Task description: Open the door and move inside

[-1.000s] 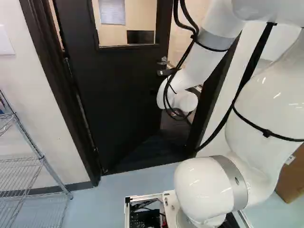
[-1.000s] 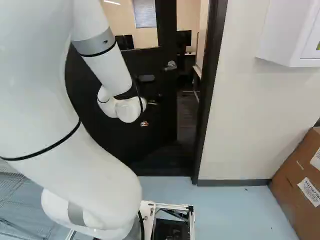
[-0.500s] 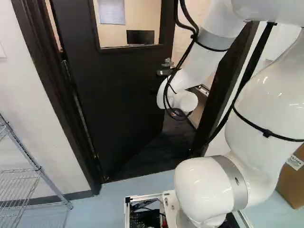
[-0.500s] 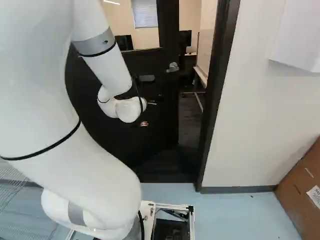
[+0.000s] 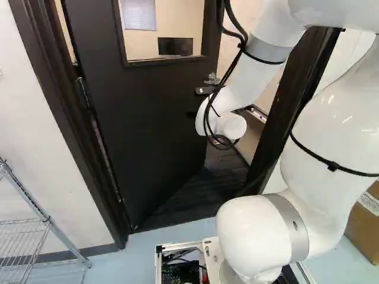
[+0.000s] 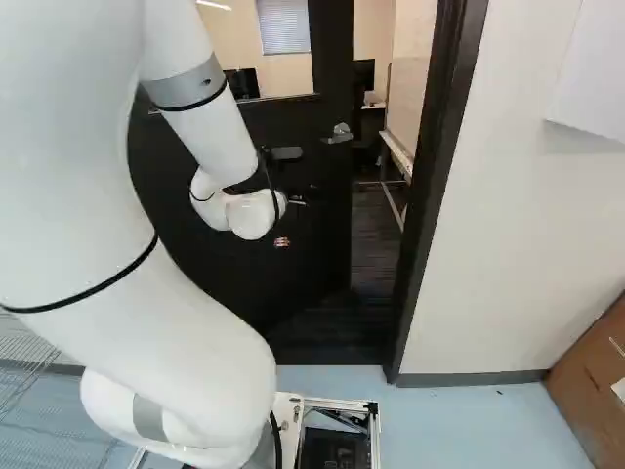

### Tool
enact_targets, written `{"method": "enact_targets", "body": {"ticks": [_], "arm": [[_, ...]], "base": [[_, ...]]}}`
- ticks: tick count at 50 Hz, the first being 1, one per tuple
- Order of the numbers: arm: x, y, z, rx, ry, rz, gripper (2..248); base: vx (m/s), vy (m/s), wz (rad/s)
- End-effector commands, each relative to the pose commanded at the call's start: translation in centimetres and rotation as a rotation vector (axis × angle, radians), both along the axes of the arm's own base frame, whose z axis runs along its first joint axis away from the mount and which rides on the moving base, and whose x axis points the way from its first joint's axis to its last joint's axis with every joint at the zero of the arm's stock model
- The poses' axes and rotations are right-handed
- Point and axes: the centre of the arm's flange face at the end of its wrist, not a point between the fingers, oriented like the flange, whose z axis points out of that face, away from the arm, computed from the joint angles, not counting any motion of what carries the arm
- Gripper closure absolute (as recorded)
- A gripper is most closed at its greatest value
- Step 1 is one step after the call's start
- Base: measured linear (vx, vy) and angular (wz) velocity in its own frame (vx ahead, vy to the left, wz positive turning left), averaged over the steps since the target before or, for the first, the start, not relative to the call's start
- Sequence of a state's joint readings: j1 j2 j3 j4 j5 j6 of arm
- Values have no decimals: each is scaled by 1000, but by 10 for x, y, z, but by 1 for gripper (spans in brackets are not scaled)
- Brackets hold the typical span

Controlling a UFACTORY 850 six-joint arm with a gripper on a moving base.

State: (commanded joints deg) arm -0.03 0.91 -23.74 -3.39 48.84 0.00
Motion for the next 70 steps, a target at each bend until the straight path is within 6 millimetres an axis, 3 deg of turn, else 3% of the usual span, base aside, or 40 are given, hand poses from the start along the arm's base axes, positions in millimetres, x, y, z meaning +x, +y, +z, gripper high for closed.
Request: {"method": "enact_targets", "body": {"ticks": [70], "arm": [[0,0,0,0,0,0,3]], "base": [[39,34,54]]}}
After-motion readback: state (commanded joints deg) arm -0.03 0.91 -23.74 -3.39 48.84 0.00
